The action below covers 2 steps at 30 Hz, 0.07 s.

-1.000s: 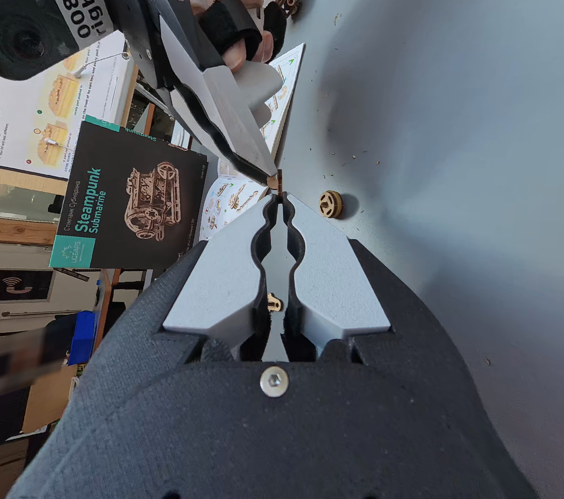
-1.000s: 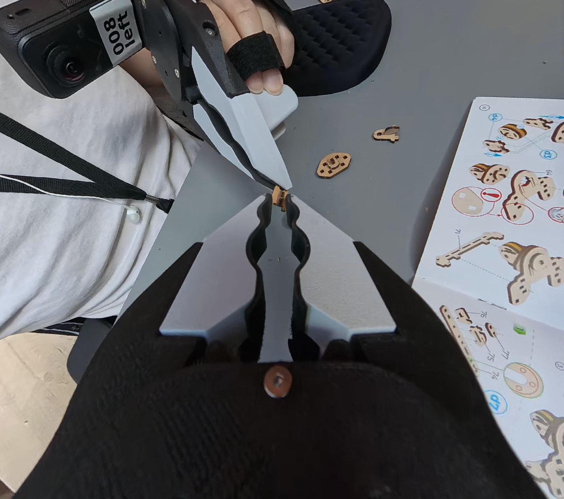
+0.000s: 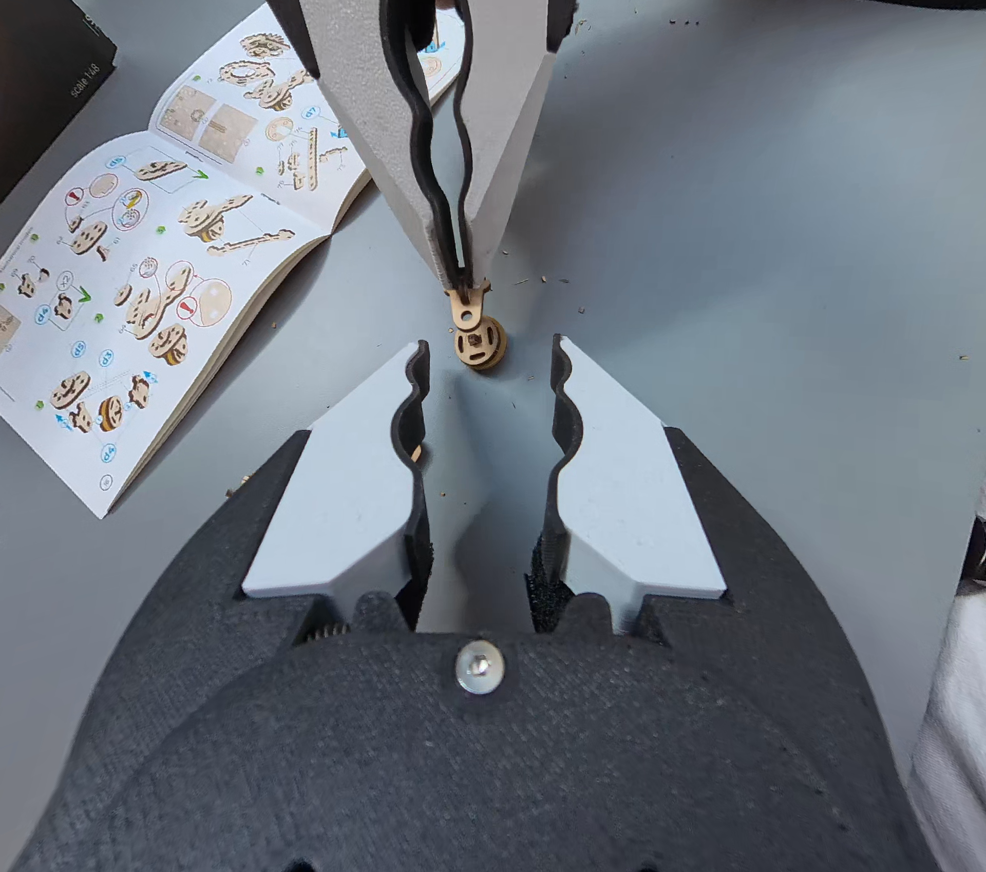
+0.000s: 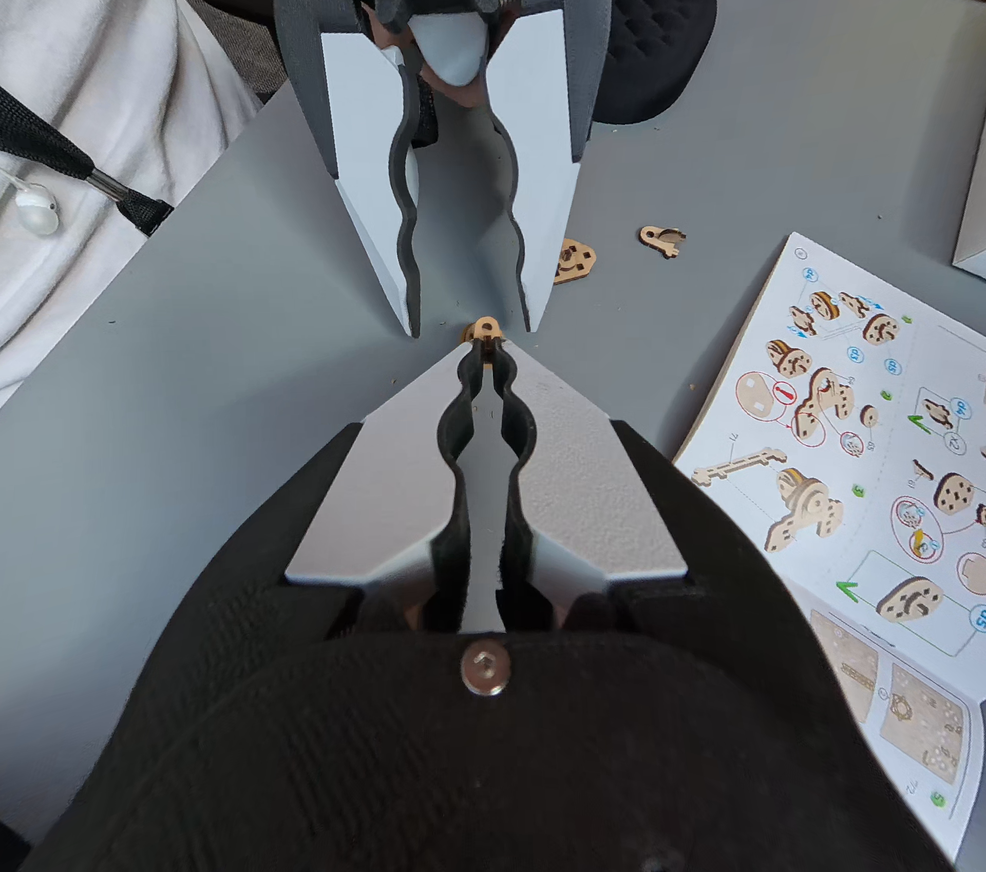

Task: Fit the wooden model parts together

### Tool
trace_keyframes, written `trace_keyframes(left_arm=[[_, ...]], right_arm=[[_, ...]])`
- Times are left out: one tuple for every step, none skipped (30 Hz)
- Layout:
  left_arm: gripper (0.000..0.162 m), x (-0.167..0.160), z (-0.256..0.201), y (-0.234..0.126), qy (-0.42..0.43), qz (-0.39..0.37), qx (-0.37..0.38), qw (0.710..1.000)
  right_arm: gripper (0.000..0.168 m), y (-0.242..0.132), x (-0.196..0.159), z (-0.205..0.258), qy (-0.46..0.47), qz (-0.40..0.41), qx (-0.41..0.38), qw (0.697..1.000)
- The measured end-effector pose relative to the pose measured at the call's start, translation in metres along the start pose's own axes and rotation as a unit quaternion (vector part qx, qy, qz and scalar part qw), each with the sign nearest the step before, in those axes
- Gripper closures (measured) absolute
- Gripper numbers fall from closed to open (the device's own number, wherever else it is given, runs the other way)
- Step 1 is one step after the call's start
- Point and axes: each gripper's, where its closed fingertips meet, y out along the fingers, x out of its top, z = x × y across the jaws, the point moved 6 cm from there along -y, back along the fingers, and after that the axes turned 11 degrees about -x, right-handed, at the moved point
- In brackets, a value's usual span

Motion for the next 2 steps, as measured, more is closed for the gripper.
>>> trace_keyframes(left_arm=[[0.118,0.0006,0.0007,0.0011,-0.003,-0.001,-0.001,1.0],[0.119,0.0011,0.0019,0.0021,-0.006,-0.003,0.0,1.0]], right_arm=[[0.165,0.0025,-0.0013,0.0009,-0.006,0.01,0.002,1.0],[0.165,0.0046,-0.0028,0.0003,-0.012,0.018,-0.003,1.0]])
